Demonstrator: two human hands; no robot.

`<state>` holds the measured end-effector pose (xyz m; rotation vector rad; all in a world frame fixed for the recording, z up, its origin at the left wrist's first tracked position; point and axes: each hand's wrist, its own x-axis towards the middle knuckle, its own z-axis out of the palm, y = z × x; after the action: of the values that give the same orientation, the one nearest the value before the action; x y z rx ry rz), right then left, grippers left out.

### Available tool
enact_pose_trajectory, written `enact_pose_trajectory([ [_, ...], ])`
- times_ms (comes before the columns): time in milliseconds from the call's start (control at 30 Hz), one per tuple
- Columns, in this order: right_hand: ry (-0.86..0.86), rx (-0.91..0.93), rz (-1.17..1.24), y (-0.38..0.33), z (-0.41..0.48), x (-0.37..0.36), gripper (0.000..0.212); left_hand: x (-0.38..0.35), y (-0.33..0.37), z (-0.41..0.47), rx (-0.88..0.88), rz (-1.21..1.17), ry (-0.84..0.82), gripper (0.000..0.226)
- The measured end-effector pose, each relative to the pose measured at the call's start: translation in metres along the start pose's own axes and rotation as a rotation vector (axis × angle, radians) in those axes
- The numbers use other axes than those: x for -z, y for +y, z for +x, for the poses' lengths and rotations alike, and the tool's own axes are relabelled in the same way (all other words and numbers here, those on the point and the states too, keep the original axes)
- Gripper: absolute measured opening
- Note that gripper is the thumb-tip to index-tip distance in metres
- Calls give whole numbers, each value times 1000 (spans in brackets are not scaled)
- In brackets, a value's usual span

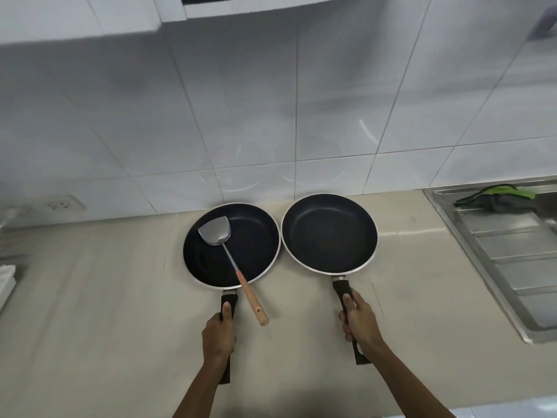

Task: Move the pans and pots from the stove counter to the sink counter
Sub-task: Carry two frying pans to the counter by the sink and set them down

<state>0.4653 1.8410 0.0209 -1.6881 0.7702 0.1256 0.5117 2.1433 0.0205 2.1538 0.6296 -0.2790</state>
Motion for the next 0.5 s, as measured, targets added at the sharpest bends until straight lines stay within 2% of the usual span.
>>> enact_pose_trajectory([
  [500,12,31,-90,-12,15,-16,30,5,18,27,24,-65,-111,58],
])
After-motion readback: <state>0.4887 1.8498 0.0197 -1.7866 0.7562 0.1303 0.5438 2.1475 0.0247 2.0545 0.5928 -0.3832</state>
